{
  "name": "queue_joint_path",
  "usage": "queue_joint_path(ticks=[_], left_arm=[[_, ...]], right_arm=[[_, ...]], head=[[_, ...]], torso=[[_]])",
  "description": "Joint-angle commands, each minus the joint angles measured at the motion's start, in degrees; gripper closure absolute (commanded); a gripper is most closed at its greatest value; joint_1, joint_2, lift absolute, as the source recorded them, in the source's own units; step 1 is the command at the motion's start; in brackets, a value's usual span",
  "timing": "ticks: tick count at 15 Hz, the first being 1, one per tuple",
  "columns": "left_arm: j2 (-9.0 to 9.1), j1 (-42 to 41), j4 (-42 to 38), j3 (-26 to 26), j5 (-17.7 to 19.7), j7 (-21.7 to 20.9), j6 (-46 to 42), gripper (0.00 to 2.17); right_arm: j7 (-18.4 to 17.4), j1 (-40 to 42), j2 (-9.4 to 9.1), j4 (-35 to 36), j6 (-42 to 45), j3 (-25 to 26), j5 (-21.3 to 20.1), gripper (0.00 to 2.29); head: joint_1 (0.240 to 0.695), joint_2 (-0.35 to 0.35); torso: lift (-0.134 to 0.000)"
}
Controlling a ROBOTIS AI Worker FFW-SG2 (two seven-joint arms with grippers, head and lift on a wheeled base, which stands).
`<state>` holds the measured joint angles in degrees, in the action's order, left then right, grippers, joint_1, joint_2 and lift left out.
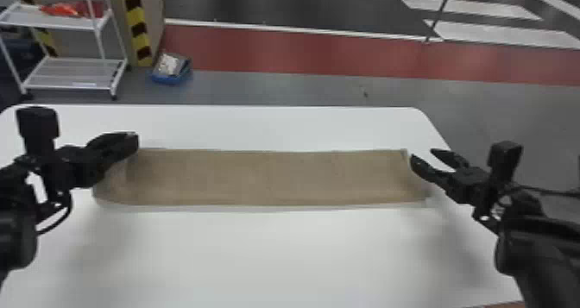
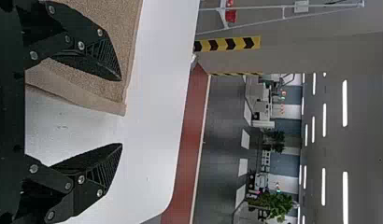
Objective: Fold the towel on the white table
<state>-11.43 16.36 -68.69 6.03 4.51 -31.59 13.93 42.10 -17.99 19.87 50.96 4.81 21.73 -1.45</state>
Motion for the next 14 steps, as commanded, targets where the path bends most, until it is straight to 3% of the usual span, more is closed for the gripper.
queue_joint_path(ticks=[1,3,6,9,12,14], left_arm=[[-0.43,-3.36,-5.23,1.35,-0.74,0.12,0.80,0.00],[-0.43,-8.10,-11.73,4.52,-3.46,0.65,2.03,0.02],[-0.52,-12.06,-15.77,8.65,-3.46,1.26,2.38,0.02],[-0.78,-12.94,-14.19,10.58,-3.28,1.00,2.21,0.02],[-1.93,-12.50,-11.38,11.63,0.76,-1.90,2.38,0.03],[-1.84,-12.32,-10.94,11.72,0.85,-2.78,2.91,0.09]], right_arm=[[0.44,1.21,0.08,1.34,-0.38,1.21,0.57,0.46],[0.87,2.61,0.08,2.83,-1.08,2.79,0.66,0.46],[1.31,3.23,0.52,3.01,-0.90,3.32,1.28,0.46],[1.49,3.76,0.61,3.36,-0.73,3.32,1.89,0.46],[1.67,3.76,0.52,3.45,-0.73,3.23,1.89,0.46],[1.67,4.02,0.52,3.62,-0.73,3.14,1.89,0.46]], head=[[0.695,-0.160],[0.695,-0.157],[0.695,-0.148],[0.695,-0.124],[0.695,-0.107],[0.695,-0.103]], torso=[[-0.123],[-0.123],[-0.123],[-0.123],[-0.123],[-0.123]])
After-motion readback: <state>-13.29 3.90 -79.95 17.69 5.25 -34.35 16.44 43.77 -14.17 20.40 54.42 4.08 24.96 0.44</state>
